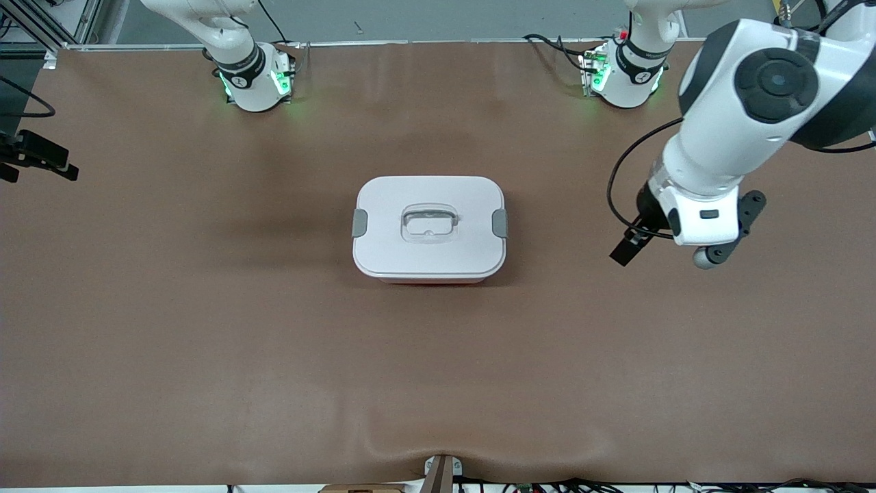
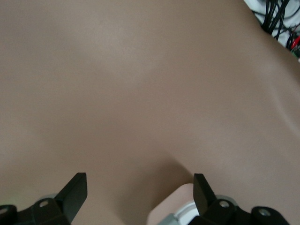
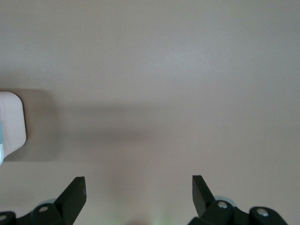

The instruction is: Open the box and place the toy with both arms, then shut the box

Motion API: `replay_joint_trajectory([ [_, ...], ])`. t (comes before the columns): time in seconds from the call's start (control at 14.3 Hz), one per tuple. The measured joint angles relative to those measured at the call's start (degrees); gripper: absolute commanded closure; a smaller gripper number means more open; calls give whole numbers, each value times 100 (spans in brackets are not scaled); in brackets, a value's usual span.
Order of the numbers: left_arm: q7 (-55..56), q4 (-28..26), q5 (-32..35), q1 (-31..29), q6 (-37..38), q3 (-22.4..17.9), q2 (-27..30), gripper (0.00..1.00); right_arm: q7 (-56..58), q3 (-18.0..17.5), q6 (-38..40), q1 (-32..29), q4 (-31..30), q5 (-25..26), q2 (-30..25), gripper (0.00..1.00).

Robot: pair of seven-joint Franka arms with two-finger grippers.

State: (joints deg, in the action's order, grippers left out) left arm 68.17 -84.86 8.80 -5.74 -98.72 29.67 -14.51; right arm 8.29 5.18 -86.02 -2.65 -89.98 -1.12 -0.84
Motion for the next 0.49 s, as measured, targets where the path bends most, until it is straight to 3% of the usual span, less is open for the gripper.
replay_joint_trajectory([
  [0.49, -1770, 235, -61, -368, 413, 1, 47, 0, -202, 20, -6, -8, 0, 0, 0, 0],
])
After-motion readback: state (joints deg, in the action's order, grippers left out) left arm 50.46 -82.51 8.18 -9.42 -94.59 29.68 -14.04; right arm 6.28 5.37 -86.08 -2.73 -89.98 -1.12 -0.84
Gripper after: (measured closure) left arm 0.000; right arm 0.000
